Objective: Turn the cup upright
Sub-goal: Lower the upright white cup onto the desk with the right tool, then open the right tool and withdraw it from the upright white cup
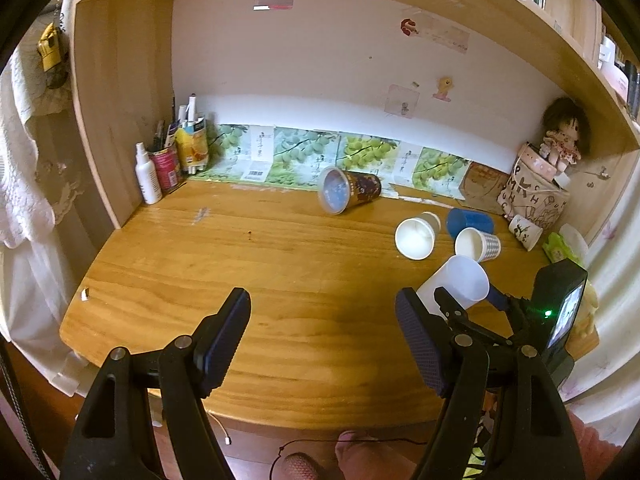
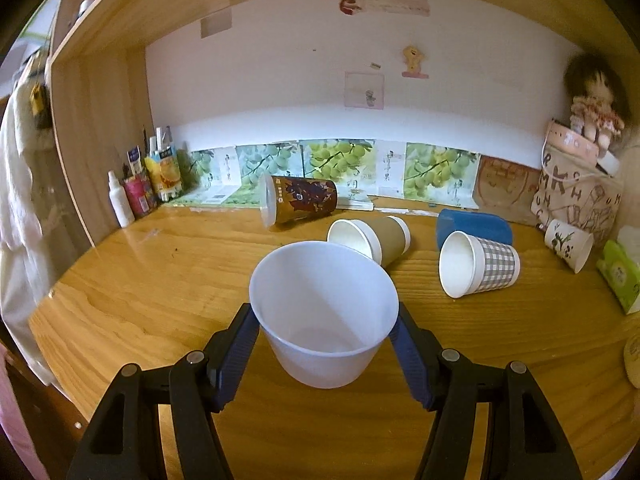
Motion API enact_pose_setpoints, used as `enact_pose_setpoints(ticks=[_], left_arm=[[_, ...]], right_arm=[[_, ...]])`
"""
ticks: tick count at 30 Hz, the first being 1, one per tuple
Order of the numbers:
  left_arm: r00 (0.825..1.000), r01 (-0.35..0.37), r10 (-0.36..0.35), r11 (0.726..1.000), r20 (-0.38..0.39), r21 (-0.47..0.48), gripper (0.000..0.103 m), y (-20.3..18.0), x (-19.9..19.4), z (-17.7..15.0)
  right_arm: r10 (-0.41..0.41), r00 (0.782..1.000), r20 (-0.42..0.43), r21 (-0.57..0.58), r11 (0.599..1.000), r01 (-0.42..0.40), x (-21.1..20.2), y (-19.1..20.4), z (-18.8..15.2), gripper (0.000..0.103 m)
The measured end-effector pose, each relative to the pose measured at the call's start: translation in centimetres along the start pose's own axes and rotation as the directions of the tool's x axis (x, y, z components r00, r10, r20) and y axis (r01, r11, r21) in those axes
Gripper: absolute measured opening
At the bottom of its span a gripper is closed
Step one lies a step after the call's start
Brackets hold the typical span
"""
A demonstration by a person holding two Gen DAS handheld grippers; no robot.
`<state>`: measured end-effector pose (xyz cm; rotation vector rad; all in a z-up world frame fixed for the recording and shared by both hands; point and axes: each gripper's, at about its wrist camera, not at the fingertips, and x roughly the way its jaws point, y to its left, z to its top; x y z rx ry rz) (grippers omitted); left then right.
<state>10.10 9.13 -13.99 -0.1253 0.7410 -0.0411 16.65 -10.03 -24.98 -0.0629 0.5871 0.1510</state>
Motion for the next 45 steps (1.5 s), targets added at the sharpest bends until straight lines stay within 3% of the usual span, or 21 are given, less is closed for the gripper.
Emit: enact_pose_setpoints(ticks=[5,30,38,45], left_arm=[[1.000,-0.012,0.012,1.000,-0.004,-0.005,0.078,0.6,-0.4,-0.7],[1.000,0.006,-0.007,1.000,-0.016,-0.020,0.078,1.2,-1.5,-2.4],[1.000,0.023,-0.023,0.999,-0.014,-0.037,0.078,1.5,-2.2,-3.1],[0.998,0.050,-0.051,0.997,-0.027,-0.060,0.082,1.4,-2.7,-3.6]], right_arm=[[-0.020,1.000,0.012,-0.063,0.998,0.021,0.4,1.1,-1.0,0.067],[0.008,1.000,-0.021,-0.101,0.995,-0.010,-0.2,2.4,-3.3,0.068],[0.019,0.998,-0.052,-0.118,0.993,-0.025,-0.8,2.9,-3.8,0.079],[0.016,0.997,-0.079,-0.166,0.986,-0.029,-2.0,3.8,-4.0,0.081]])
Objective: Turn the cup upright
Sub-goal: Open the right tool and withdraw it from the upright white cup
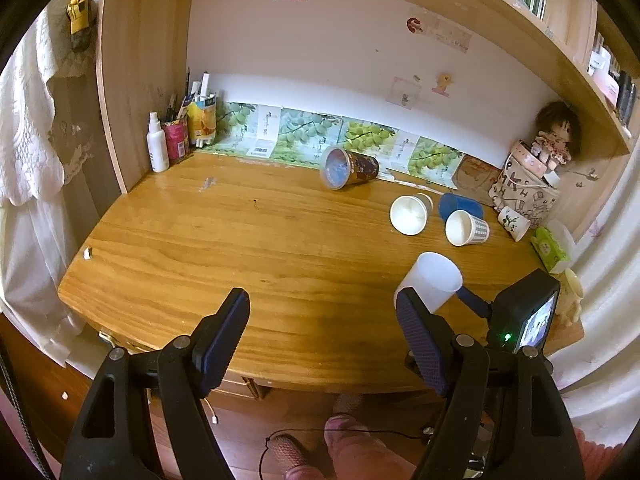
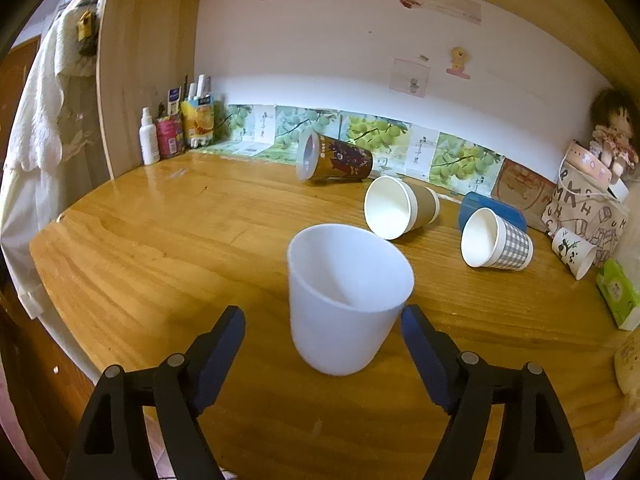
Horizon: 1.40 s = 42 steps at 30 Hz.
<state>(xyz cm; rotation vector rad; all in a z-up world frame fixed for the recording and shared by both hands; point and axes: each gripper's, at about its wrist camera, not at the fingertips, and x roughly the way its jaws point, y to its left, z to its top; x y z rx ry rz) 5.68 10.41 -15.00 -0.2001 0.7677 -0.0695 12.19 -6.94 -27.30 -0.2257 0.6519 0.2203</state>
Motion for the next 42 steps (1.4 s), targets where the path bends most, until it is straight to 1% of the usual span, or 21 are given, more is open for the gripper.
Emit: enact_pose_setpoints(ticks=[4,6,12,14,17,21,23,25,29,30,32,33,34,36,38,40,42], left_arm=[[1.000,0.018,-0.018,1.000,-0.005,-0.010,0.083,-0.3,0.1,0.1],[1.000,0.015,-0.015,1.000,-0.019,-0.011,0.083,-0.6,0.4,0.3],[0.999,-0.006,0.004,0.999,-0.054,-0.048,0.083,-1.8,1.4,1.2],[0.997,0.005,-0.010,0.998,-0.075,-0.069,0.083,-2.2,1.8,1.5],[0.995,0.013,-0.022,0.996,-0.098,-0.092,0.083,-3.2,2.2,2.3],[0.996,0.004,-0.013,0.995,-0.090,-0.101,0.083,-4.9,1.6,3.3],[0.997,0.001,-0.010,0.995,-0.083,-0.103,0.086,-5.6,1.3,3.9],[0.998,0.007,-0.012,0.995,-0.054,-0.100,0.089,-6.5,0.5,4.5],[1.000,-0.004,0.005,0.997,0.021,-0.081,0.092,-8.2,-1.1,5.5],[0.999,-0.007,0.010,0.997,0.038,-0.076,0.094,-8.6,-1.5,5.7],[0.996,-0.019,0.024,0.998,0.086,-0.058,0.095,-9.5,-2.4,6.0],[0.993,-0.030,0.035,0.998,0.109,-0.048,0.098,-9.8,-2.8,6.1],[0.991,-0.046,0.051,0.998,0.127,-0.040,0.102,-10.2,-3.0,6.2],[0.978,-0.085,0.087,0.996,0.192,-0.018,0.102,-11.0,-4.0,6.1],[0.965,-0.106,0.102,0.994,0.243,0.003,0.102,-11.6,-4.8,6.1],[0.955,-0.122,0.112,0.992,0.274,0.018,0.102,-12.0,-5.4,6.0],[0.947,-0.128,0.113,0.991,0.302,0.030,0.102,-12.2,-5.9,5.9]], right_arm=[[0.005,1.000,-0.018,-0.015,1.000,-0.005,-1.4,0.2,-0.3,0.082],[0.010,0.999,-0.031,-0.012,1.000,-0.011,-2.2,0.2,-0.4,0.082],[0.081,0.992,-0.099,0.049,0.996,-0.076,-4.6,-1.3,0.0,0.083],[0.089,0.990,-0.110,0.068,0.994,-0.082,-5.6,-2.1,0.6,0.083],[0.114,0.988,-0.105,0.134,0.986,-0.099,-7.7,-4.0,2.0,0.085],[0.114,0.990,-0.086,0.186,0.978,-0.096,-10.5,-6.4,4.1,0.085],[0.112,0.991,-0.078,0.204,0.974,-0.094,-11.8,-7.6,5.2,0.086],[0.111,0.991,-0.080,0.229,0.969,-0.090,-12.9,-8.7,6.2,0.086],[0.116,0.991,-0.064,0.295,0.951,-0.092,-15.2,-10.8,7.7,0.094],[0.119,0.992,-0.051,0.315,0.944,-0.097,-15.8,-11.2,8.0,0.096],[0.122,0.992,-0.028,0.349,0.931,-0.105,-16.8,-11.9,8.3,0.102],[0.121,0.993,-0.014,0.365,0.925,-0.107,-17.4,-12.2,8.5,0.102],[0.116,0.993,0.000,0.375,0.921,-0.108,-17.8,-12.5,8.6,0.102],[0.084,0.996,0.029,0.377,0.922,-0.089,-18.7,-12.7,8.6,0.102],[0.031,0.998,0.056,0.357,0.933,-0.048,-19.6,-12.5,8.7,0.102],[-0.010,0.997,0.080,0.347,0.938,-0.018,-20.2,-12.3,8.7,0.102],[-0.032,0.994,0.109,0.339,0.941,-0.007,-20.8,-12.1,8.7,0.102]])
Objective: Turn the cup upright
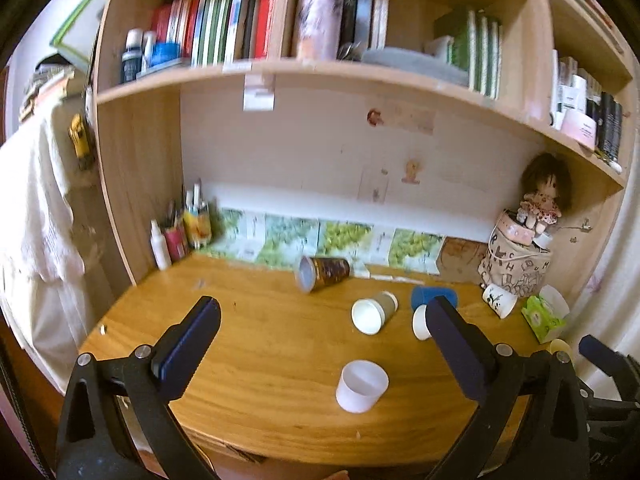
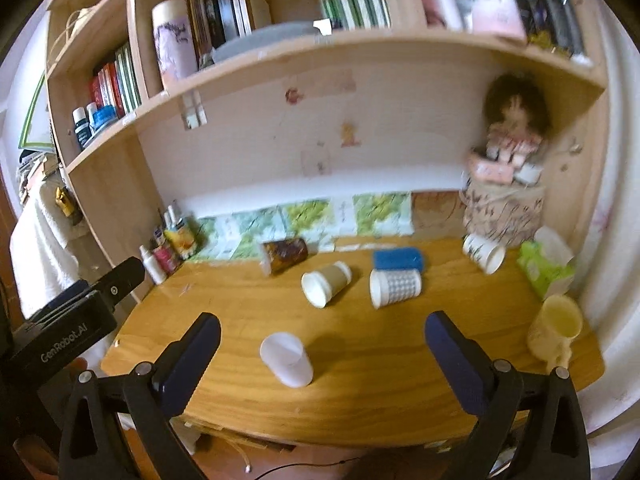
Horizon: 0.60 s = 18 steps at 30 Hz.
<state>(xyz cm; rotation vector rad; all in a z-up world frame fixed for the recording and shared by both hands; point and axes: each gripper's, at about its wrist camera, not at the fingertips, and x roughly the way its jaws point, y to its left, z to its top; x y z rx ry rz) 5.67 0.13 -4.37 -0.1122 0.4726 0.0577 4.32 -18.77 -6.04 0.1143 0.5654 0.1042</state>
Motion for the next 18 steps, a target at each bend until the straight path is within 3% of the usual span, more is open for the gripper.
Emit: enact_pose_setpoints(ticks=[4,18], left_arm=[[0.999,0.010,-0.010,1.000,0.031,0.011,0.102,-0.2,-0.8,-0.3],[0.991,0.034,-0.040,0.998,0.126,0.048,0.102,-1.0,-2.2,-0.3]], right_arm=[[-0.022,0.998,0.054,-0.003,1.000,0.022,-1.0,0.1,-0.3,0.102],[-0.001,0.996,0.086,0.027,1.000,-0.001,-1.2,0.0,-0.3,0.102]])
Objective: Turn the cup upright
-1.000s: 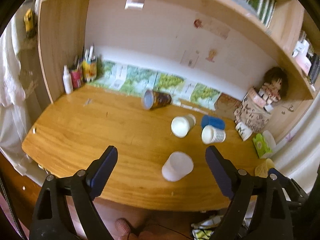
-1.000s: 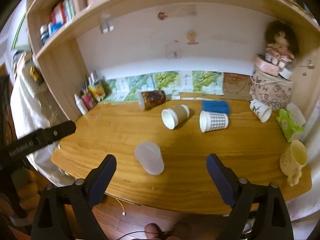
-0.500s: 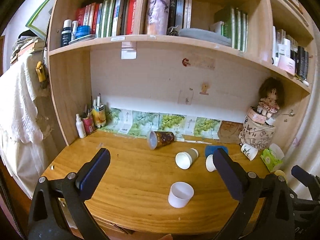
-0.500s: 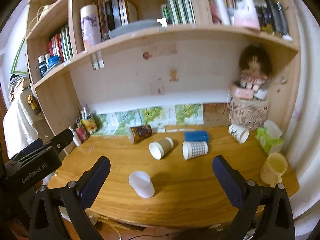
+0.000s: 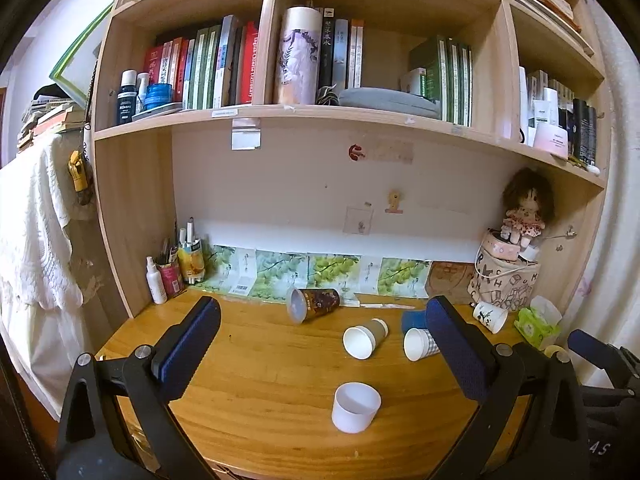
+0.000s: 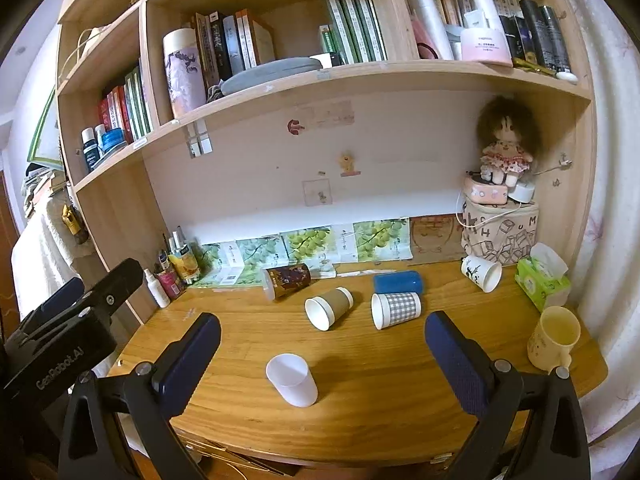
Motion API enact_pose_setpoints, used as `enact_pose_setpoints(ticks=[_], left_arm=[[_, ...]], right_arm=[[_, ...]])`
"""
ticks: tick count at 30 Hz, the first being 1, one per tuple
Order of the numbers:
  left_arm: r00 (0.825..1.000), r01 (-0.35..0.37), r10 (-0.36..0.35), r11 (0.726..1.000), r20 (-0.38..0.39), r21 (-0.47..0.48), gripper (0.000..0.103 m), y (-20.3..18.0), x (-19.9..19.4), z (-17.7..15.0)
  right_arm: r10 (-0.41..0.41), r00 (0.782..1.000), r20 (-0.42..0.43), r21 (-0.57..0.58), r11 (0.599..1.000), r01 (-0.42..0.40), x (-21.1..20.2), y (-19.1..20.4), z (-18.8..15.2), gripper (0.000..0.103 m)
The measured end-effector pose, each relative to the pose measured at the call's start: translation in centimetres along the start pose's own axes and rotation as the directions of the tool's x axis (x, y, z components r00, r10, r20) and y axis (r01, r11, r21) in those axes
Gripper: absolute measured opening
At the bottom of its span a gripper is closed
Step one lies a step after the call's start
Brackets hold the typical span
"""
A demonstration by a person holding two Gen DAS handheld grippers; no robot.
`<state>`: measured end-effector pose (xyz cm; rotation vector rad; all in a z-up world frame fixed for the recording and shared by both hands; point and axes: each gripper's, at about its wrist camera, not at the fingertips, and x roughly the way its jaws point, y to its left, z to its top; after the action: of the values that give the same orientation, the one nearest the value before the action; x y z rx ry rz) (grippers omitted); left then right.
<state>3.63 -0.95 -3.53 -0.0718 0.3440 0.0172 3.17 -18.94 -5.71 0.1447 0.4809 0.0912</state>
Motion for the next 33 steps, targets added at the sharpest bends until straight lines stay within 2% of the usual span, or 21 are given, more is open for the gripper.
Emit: enact_pose_setpoints(ticks=[33], left_arm=[[0.999,-0.013,0.012,1.000,0.032,0.017,0.102,-0.9,1.6,0.5]], right_arm=[[0.013,1.000,-0.025,-0.024,1.000,-0.014,2.6,-0.9,0.8,0.102]])
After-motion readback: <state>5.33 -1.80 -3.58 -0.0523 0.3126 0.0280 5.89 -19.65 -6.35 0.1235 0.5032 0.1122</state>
